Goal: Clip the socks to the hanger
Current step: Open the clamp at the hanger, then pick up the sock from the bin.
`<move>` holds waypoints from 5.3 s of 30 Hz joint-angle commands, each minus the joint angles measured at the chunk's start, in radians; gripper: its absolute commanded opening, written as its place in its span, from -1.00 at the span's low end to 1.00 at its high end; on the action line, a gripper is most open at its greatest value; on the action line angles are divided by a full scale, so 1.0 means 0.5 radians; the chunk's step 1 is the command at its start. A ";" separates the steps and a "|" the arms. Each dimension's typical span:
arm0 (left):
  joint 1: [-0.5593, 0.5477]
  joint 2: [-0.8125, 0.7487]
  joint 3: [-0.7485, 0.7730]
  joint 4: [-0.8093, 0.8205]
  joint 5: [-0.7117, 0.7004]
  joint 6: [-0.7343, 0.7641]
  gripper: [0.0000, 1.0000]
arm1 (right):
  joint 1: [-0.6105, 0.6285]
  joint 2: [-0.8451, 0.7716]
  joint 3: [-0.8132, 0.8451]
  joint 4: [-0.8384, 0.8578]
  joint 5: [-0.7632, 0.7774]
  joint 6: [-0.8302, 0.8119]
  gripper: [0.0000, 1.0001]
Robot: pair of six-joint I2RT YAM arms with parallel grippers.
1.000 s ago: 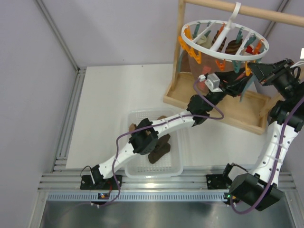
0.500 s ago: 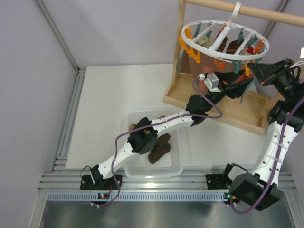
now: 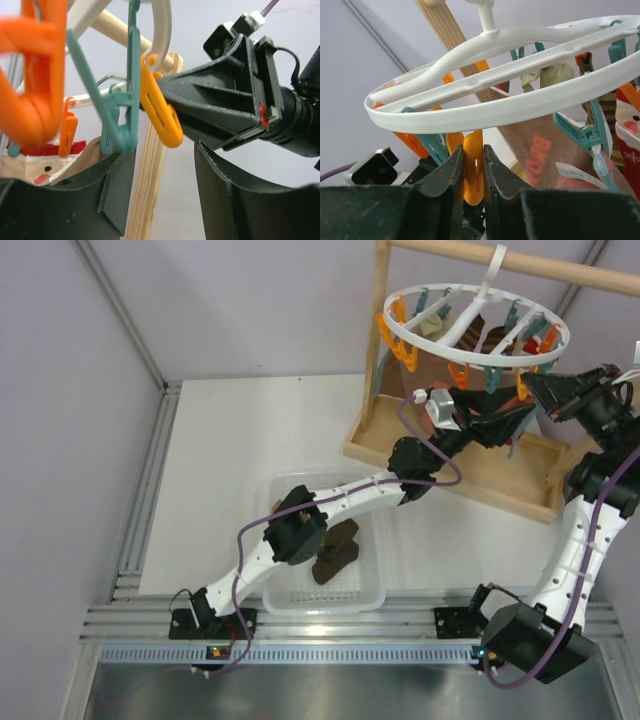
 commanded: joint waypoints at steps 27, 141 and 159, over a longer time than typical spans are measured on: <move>0.018 -0.143 0.089 0.098 -0.016 -0.014 -0.89 | -0.058 0.002 -0.034 0.146 -0.135 0.095 -0.76; 0.791 -2.272 -2.469 -4.064 1.322 2.966 0.25 | 0.298 0.048 0.174 -0.606 0.448 -0.798 -1.00; 0.699 -2.048 -2.598 -3.976 1.260 4.989 0.35 | 0.298 0.073 0.187 -0.655 0.445 -0.835 -1.00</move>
